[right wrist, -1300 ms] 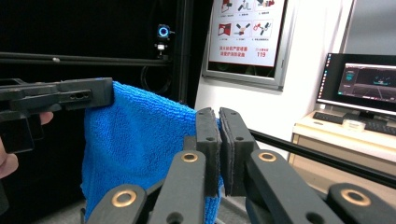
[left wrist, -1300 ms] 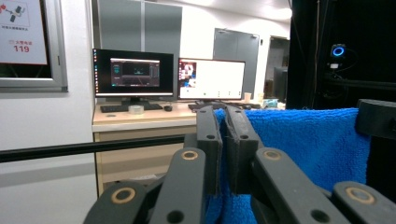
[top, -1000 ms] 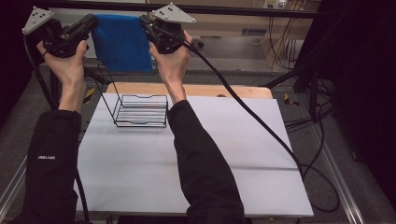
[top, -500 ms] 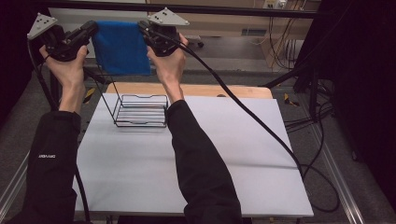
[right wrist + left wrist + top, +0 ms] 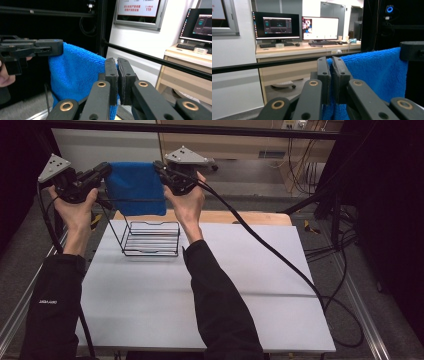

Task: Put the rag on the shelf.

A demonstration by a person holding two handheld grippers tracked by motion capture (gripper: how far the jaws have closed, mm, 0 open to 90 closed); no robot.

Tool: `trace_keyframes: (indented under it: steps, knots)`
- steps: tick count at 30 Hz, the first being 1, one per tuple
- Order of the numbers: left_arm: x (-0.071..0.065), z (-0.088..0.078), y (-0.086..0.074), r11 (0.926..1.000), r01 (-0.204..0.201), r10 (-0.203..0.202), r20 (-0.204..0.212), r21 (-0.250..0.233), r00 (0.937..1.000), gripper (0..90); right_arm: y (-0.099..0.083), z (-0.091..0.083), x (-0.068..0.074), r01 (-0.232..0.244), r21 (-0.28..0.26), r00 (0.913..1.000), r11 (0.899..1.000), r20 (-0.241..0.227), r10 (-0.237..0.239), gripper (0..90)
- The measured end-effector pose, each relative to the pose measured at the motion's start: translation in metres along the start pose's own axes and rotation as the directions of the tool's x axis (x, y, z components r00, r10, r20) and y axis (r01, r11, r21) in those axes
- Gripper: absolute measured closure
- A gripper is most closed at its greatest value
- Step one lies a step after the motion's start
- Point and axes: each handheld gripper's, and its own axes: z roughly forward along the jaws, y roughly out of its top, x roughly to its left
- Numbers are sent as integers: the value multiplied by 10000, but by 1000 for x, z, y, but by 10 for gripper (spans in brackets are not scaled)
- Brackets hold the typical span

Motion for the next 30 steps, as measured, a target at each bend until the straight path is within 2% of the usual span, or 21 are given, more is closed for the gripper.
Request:
trace_keyframes:
  steps: [2,6,16,18,25,30]
  knots:
    - [1,-3,-2,9999,-103,104,-52,94,9999,851,-2,-1,4,114,70,9999,9999,-63,-114,875]
    - [4,-9,-7,9999,16,-16,-8,106,10000,851,-4,-1,10,106,136,9997,9999,-241,-102,875]
    - [4,-16,-12,9997,-103,100,161,212,9998,851,-8,-6,20,300,454,9991,9985,-302,-286,873]
    - [4,-18,-12,9997,-138,134,189,223,9997,851,-8,-7,21,218,574,9993,9981,-328,-200,873]
    - [5,-23,-20,9982,218,-234,287,559,9993,850,-10,-9,26,60,1153,9983,9933,-591,8,873]
    - [5,-27,-22,9974,232,-259,401,680,9989,849,-10,-12,28,112,1320,9973,9912,-734,-15,873]
